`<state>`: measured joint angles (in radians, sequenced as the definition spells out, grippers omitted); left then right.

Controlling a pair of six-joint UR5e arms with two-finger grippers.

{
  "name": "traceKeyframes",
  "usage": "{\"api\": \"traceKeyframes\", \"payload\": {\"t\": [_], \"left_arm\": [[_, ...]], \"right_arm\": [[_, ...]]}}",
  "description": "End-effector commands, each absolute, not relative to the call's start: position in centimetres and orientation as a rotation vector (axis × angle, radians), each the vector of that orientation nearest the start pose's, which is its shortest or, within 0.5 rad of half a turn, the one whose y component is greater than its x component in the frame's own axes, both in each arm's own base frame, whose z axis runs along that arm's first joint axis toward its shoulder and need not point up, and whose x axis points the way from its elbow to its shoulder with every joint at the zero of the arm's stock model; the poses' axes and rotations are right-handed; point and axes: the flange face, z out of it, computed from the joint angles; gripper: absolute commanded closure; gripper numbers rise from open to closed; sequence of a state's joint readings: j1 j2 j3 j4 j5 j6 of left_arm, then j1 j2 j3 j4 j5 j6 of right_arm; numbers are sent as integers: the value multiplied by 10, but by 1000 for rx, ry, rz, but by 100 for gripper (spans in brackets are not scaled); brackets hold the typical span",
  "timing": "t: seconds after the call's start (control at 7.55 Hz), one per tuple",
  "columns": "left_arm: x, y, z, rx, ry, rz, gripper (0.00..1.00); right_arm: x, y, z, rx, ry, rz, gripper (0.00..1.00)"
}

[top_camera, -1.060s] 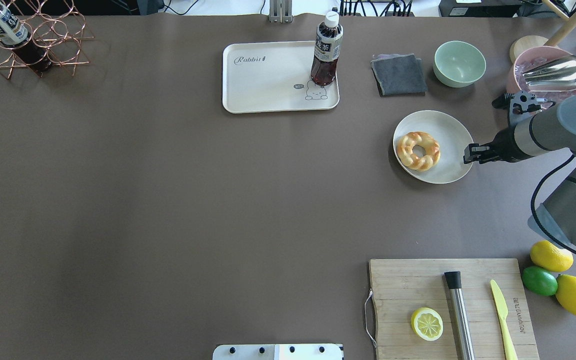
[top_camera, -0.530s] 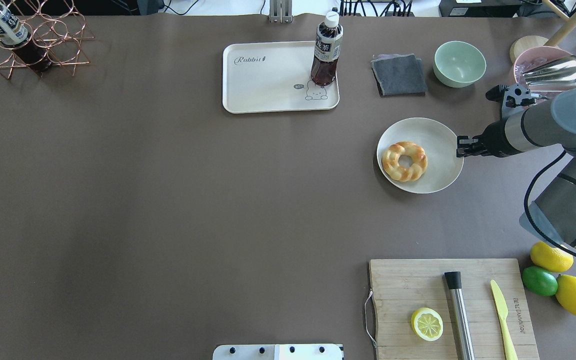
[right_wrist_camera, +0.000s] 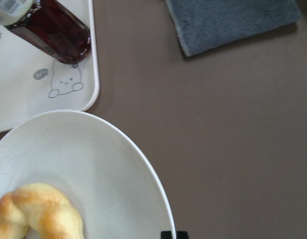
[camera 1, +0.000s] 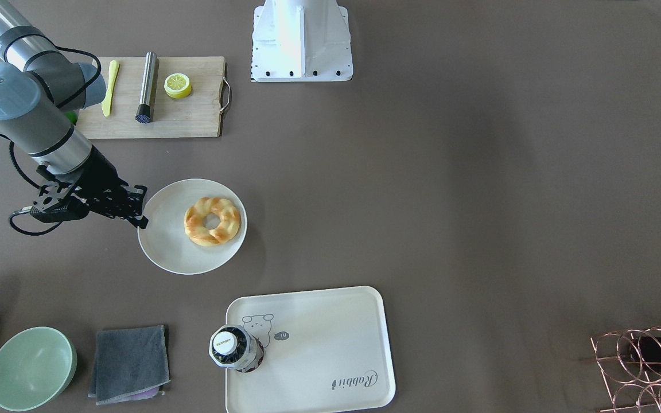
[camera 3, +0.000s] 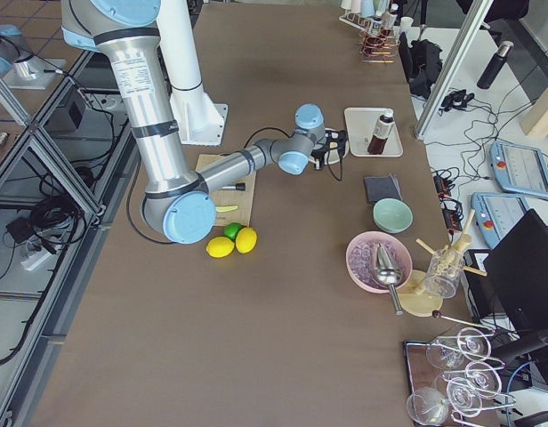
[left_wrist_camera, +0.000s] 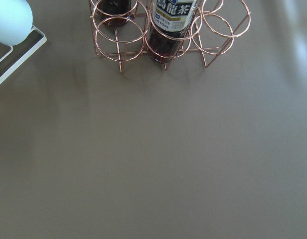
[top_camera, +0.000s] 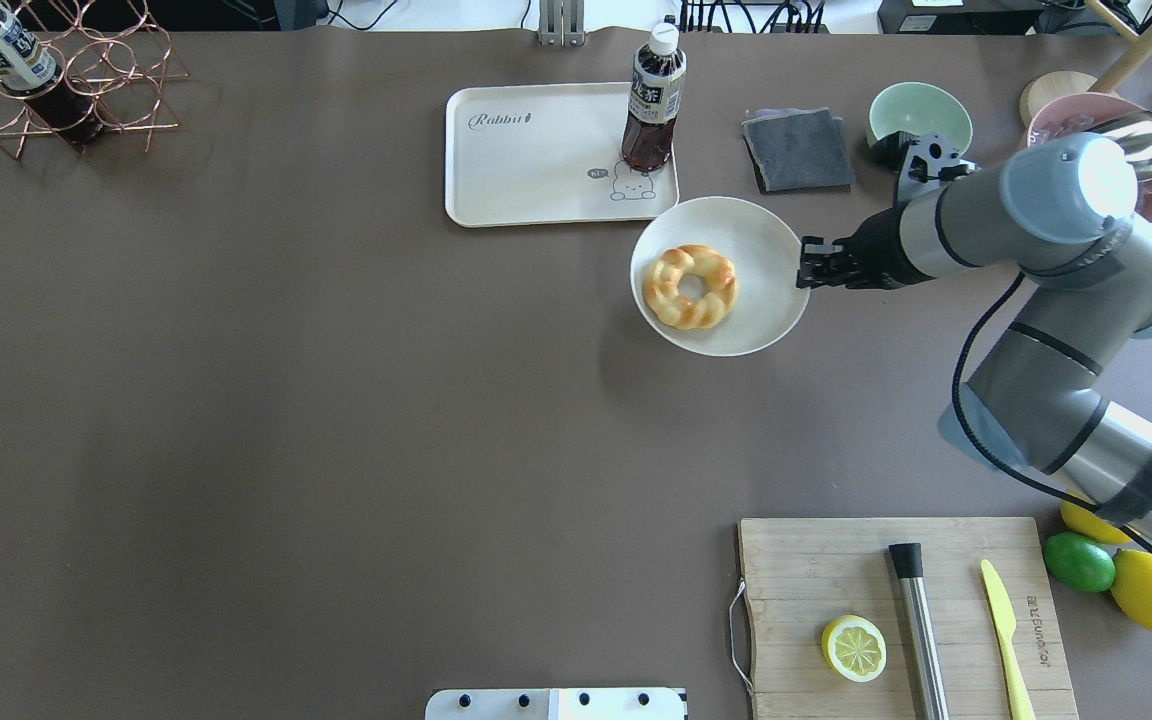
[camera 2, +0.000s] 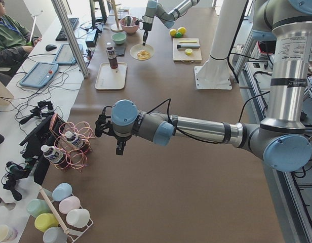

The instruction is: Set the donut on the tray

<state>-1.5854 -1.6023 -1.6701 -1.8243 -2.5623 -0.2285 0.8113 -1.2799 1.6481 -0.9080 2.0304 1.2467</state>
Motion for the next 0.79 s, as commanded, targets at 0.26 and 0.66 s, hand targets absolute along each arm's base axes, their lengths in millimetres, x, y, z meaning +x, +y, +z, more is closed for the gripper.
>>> {"api": "traceKeyframes", "payload": {"t": [0.26, 0.66], "left_arm": [[1, -543, 482, 165, 1128, -74, 3], [93, -537, 451, 125, 1196, -61, 3]], "right_arm": [[-499, -438, 121, 107, -1125, 376, 100], [-534, -404, 36, 98, -1134, 426, 100]]}}
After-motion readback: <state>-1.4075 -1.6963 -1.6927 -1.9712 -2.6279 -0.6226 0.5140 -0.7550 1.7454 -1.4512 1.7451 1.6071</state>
